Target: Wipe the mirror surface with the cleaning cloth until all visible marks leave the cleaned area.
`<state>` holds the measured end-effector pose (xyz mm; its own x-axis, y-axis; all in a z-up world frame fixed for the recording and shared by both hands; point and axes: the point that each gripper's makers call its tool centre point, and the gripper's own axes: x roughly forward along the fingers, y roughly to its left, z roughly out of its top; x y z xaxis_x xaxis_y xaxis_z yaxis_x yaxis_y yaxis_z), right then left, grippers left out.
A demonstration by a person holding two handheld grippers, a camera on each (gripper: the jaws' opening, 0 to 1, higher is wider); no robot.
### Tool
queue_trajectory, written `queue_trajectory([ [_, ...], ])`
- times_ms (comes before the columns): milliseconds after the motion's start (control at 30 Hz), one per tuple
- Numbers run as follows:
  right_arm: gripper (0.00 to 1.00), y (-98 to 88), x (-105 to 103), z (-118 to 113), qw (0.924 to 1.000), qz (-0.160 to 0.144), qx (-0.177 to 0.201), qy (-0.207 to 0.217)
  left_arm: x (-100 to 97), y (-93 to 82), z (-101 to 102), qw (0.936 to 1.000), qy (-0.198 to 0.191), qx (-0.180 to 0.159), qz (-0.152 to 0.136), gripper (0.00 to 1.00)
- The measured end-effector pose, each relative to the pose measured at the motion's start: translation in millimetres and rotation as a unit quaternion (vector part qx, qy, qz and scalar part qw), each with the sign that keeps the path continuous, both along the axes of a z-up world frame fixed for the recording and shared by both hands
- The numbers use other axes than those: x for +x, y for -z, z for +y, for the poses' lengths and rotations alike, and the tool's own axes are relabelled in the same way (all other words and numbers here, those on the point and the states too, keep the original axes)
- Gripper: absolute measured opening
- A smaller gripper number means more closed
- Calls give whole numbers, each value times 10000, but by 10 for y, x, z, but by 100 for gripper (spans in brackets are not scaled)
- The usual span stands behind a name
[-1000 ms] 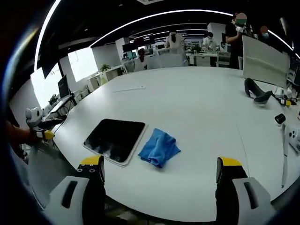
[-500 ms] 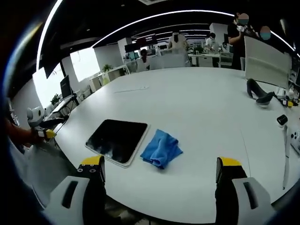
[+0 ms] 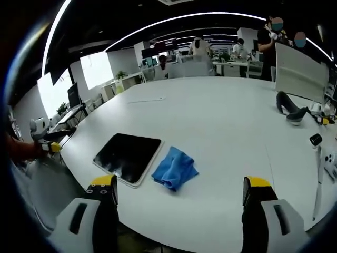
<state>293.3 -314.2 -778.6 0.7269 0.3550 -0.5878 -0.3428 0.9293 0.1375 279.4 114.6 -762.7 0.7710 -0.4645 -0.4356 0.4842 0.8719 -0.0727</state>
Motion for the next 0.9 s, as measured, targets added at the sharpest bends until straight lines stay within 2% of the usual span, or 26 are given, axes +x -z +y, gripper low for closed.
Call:
queue_trajectory([
  [167, 98, -88, 92, 35, 9999, -88, 48, 12, -1, 25, -2, 10000, 26, 46, 3, 99],
  [267, 98, -133, 183, 41, 9998, -177, -62, -3, 0, 30, 2, 9999, 29, 96, -11, 99],
  [433, 97, -238, 275, 103, 9996, -264, 67, 76, -2, 64, -12, 9998, 51, 156, 62, 99],
  [533, 96, -247, 316, 105, 9995, -328, -35, 32, 28, 34, 38, 9995, -89, 287, -123, 97],
  [667, 96, -254, 392, 77, 9990, -335, 89, 299, 37, 46, 43, 9997, -129, 207, -73, 99],
  [733, 95, -258, 441, 121, 9989, -352, 136, 283, 37, 43, 45, 9998, -162, 132, -40, 99],
  [833, 91, -211, 505, 153, 9990, -350, -244, 96, 38, 60, 40, 9998, -169, 122, -22, 99],
  [900, 86, -210, 555, 224, 9988, -416, -237, 38, 11, 73, -3, 9998, -82, 205, -9, 99],
])
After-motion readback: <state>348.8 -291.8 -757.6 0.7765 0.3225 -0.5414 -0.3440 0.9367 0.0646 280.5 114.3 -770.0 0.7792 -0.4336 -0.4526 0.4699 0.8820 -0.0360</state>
